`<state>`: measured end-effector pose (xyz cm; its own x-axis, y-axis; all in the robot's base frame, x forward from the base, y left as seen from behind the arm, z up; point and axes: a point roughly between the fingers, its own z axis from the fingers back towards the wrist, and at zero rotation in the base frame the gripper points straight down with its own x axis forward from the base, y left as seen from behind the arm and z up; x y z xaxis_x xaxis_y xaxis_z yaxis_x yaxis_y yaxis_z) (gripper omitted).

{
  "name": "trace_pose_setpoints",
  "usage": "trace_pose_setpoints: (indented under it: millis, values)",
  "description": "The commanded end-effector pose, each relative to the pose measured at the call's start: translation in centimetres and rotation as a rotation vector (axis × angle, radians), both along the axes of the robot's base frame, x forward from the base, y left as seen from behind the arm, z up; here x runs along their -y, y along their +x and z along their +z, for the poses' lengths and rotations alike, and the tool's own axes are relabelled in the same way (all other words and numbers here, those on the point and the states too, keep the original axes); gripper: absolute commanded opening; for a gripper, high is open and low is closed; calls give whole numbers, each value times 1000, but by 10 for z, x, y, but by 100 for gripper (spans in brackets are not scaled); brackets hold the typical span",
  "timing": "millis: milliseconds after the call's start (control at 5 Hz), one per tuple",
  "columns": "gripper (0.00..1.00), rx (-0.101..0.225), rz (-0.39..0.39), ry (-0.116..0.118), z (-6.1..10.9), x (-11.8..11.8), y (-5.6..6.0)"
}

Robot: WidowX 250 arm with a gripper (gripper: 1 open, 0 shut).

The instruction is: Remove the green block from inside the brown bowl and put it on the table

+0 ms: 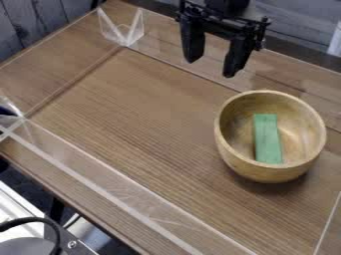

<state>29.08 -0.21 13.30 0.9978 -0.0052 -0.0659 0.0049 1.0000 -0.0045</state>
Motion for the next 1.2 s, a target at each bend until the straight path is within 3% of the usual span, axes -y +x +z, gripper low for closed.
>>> trace_pose_setpoints:
  millis: [0, 400, 600, 1000]
  values:
    - [100, 8, -44, -16, 3, 6, -4]
    - [100, 80, -115, -109, -18, 7, -18]
    - [100, 120, -141, -155, -22, 8, -17]
    - [100, 157, -324, -183, -48, 35, -3]
